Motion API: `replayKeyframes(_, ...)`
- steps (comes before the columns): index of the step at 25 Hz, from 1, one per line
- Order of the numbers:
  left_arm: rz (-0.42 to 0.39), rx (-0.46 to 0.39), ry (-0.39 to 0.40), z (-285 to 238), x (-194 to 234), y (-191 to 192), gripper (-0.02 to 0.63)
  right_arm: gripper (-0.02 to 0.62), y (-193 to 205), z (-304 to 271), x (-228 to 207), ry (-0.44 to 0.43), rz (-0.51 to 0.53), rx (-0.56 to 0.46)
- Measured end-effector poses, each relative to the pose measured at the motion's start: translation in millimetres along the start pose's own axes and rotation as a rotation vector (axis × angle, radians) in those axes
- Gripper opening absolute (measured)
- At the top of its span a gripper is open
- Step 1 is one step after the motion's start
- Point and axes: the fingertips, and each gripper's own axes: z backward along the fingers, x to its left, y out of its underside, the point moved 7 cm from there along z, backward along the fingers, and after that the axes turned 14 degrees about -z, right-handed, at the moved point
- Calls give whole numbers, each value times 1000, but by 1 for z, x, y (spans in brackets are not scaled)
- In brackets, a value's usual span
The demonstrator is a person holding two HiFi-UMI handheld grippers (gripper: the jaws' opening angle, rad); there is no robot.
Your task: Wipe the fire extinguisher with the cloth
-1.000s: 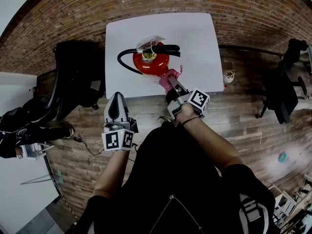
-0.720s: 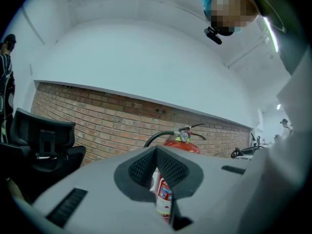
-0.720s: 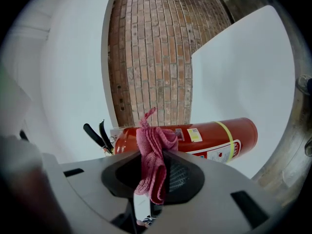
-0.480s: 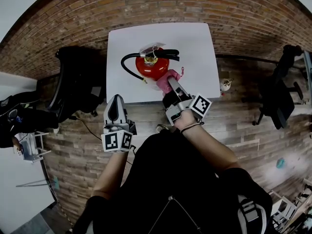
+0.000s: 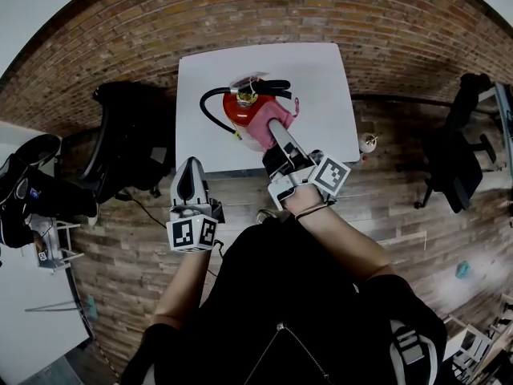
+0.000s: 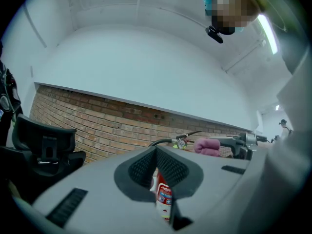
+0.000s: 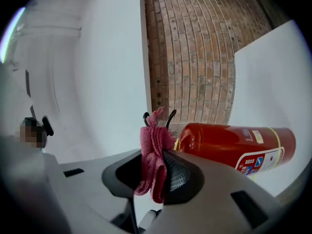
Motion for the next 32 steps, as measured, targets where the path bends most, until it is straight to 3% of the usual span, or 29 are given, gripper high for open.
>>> replayKeyframes(5,21,1,-9,7,-5,0,31,103,-10,9,7,44,96,34)
replayKeyframes(8,31,-1,-21,9,-7,2,31,103,-10,9,13,76,251,132)
replayKeyframes(11,39,5,-45,15,-13,6,31,103,-5,10,8,151,536,322)
replayKeyframes(14,32,19,-90,26,-26,8,29,103,3,15,-7,220,889,588)
replayKeyframes(18,27,58,-137,36,-40,17,31,103,17,27,-46,260,1284,951)
replayKeyframes(22,15,99,-222,53,-51,36,31,103,25,49,-105,259,1620,1240)
replayKeyframes(26,51,124,-338,80,-60,48,31,103,32,64,-172,200,1809,1442)
replayKeyframes(32,77,179,-403,119,-65,83,29,103,42,76,-263,162,2001,1609)
